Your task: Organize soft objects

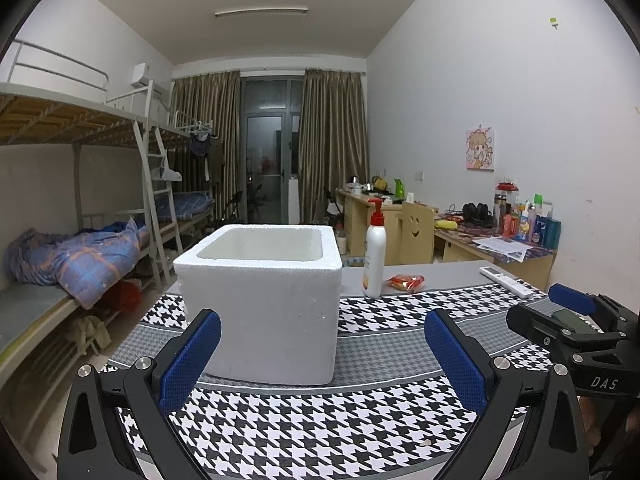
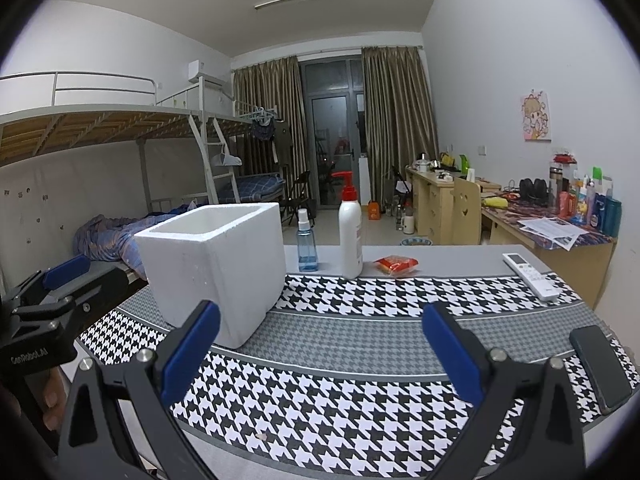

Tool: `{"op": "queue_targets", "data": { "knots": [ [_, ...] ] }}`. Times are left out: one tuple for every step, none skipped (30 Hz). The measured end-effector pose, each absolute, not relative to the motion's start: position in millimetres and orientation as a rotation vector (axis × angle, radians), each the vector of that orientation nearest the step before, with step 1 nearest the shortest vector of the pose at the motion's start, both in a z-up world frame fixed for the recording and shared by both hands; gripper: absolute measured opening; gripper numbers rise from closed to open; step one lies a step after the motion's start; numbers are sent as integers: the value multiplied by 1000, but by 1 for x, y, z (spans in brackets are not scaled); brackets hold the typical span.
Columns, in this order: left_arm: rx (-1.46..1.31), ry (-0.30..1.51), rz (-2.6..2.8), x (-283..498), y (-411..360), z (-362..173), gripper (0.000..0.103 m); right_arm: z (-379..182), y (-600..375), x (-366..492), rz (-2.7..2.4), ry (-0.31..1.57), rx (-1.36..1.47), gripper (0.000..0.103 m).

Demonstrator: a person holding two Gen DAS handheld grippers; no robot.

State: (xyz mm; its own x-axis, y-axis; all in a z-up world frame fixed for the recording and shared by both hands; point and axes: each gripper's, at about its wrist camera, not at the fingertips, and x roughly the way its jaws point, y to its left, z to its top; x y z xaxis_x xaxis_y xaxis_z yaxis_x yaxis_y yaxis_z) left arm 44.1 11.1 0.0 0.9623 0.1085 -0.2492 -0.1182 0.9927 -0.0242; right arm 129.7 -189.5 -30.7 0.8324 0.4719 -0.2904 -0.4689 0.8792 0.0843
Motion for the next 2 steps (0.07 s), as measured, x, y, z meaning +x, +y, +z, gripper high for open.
{"op": "queue_targets", "data": {
  "knots": [
    [-42,251,113,44,11,0,102,-31,-189,130,500,310,9,102],
    [-43,253,111,45,11,0,102,-30,-189,131,499,310,8,102]
  ]
}}
